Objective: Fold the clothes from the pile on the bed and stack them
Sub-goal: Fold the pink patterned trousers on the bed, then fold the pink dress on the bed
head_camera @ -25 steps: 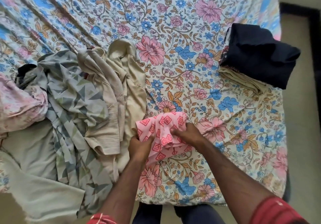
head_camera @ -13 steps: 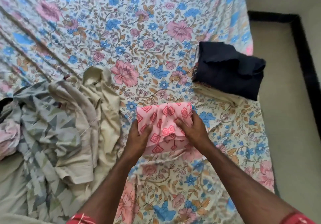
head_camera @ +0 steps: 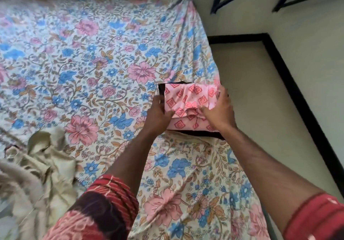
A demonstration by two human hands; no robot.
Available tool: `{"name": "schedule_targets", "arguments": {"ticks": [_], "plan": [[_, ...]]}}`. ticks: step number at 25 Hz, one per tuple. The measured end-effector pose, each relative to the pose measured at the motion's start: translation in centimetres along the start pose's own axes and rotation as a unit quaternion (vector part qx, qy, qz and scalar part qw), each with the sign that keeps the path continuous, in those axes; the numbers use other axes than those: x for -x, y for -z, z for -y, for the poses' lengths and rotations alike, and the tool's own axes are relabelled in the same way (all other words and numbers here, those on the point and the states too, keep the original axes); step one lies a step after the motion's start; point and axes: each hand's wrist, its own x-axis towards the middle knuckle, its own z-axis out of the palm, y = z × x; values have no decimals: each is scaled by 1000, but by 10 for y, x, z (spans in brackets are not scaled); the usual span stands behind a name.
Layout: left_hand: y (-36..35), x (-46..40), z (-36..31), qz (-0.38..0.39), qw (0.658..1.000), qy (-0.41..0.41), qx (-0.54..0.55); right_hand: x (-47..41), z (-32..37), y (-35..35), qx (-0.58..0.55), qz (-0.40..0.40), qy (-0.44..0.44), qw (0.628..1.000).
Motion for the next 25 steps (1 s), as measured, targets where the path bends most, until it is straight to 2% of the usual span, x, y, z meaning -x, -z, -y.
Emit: {"name": "schedule_targets", "arguments": {"ticks": [2, 3, 5, 7, 10, 14, 17, 19, 21, 23, 25], "plan": [[-8, -5, 9, 16, 998, 9, -55, -1, -9, -5, 122, 15, 9, 992], [-9, -5, 13, 12, 998, 7, -61, 1, -10, -7, 150, -5, 25, 988], [-11, -6, 17, -15, 998, -8, -58, 6, -9, -12, 180, -78, 79, 977], [-10, 0, 21, -53, 996, -32, -67, 17, -3, -20, 187, -113, 139, 966], [1, 16, 37, -104, 990, -52, -82, 45, 10, -43, 176, -84, 196, 961], [37, 53, 75, -109, 991, -15, -71, 88, 30, -82, 177, -43, 229, 956], [74, 104, 115, -111, 991, 11, -75, 133, 42, -121, 179, 30, 236, 955], [108, 153, 158, -123, 987, 34, -101, 179, 54, -157, 174, 121, 236, 949], [130, 205, 204, -153, 972, 41, -172, 216, 57, -187, 170, 233, 227, 930], [153, 261, 251, -195, 932, 64, -298, 253, 60, -217, 173, 357, 232, 888], [179, 319, 295, -196, 877, 142, -416, 299, 68, -253, 178, 460, 242, 835]]}}
